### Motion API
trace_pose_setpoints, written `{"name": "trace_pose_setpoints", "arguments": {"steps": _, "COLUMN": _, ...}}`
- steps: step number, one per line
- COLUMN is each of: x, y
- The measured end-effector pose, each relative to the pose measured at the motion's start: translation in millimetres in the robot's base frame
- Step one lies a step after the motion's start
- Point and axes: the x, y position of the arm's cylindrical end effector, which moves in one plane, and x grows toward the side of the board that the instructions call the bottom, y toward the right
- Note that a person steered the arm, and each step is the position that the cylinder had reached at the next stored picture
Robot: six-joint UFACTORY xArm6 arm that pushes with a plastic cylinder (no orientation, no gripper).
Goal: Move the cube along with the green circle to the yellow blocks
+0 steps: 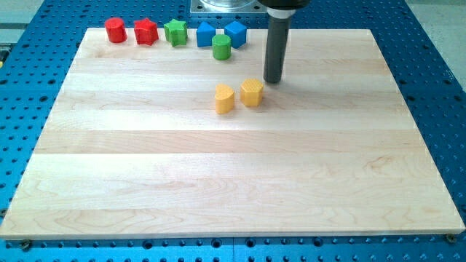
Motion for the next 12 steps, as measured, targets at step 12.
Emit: {"name": "trace_pose_setpoints", "arguments": {"steps": 12, "x": -4.1, "y": -116.3}}
